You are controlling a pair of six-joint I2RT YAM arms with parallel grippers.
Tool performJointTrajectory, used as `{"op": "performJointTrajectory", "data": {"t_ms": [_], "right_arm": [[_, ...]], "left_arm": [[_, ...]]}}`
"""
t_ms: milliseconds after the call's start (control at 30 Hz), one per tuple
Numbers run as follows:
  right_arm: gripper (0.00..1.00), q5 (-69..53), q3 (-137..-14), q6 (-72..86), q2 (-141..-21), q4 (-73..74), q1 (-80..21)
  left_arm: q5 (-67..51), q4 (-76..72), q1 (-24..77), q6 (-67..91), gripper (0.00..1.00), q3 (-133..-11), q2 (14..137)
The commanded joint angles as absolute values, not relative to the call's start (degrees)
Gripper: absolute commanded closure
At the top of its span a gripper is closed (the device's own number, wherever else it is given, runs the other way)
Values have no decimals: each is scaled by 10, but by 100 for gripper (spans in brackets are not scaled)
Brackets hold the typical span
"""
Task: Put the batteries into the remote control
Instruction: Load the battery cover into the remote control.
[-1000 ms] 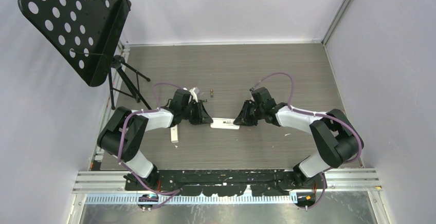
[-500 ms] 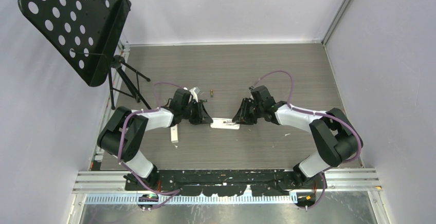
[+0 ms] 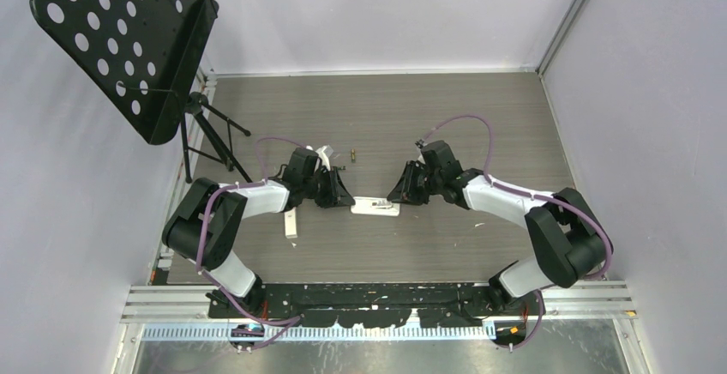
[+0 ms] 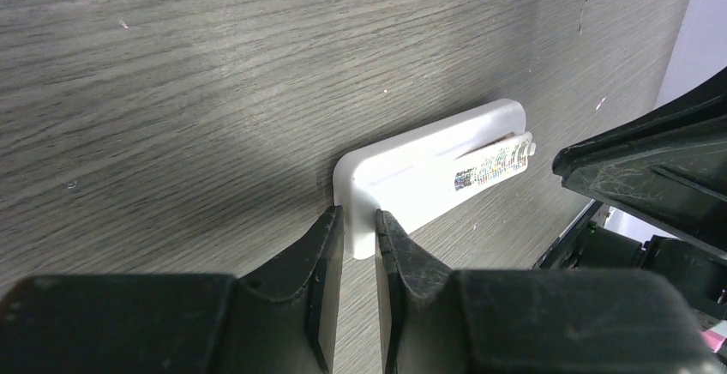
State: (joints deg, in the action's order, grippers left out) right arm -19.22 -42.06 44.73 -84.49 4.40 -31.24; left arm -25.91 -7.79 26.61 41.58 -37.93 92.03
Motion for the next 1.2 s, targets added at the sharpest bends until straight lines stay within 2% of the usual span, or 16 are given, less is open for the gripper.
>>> {"op": "performJointTrajectory", "data": {"t_ms": [0,367,1167], "right_arm": [[78,-204,-428,446,-858,-9,-312],[81,-179,-423,456,-901,-17,-314],[82,-206,-409,520,-903,10,-320]], "left_arm": [[-247,-58,270,405,79,-389,925],[-254,-67,270,412,79,-388,933],[-248,-69,270,417,79,-386,931]]}}
